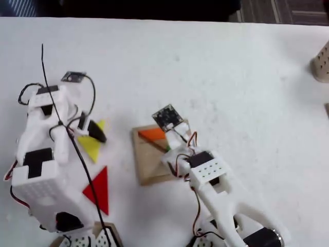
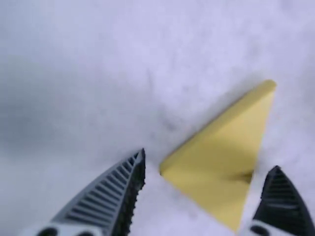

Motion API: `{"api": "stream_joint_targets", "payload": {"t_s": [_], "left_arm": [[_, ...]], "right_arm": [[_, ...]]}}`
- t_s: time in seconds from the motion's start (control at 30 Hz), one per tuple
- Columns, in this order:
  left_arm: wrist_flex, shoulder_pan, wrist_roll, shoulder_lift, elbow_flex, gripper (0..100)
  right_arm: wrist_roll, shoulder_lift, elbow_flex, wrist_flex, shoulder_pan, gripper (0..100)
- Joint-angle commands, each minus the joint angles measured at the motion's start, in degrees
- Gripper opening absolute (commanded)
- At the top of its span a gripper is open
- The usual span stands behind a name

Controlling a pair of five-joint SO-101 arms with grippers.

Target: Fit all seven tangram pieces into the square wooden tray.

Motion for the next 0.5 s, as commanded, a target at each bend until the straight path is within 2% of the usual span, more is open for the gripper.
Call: {"api": "stream_joint_targets", "payload": {"t_s": [0.0, 0.27, 0.47], "left_arm": [[-2.55, 0.22, 0.62, -2.07, 1.14, 22], [-2.37, 4.09, 0.70, -1.98, 1.85, 13], [-1.32, 4.79, 0.62, -2.15, 2.90, 2]], "right_arm": [[0.79, -0.04, -0.26, -0.57, -0.31, 1.8], [0.79, -0.04, -0.26, -0.57, -0.31, 1.8], [0.79, -0.04, -0.26, -0.57, 0.31, 1.8]]}}
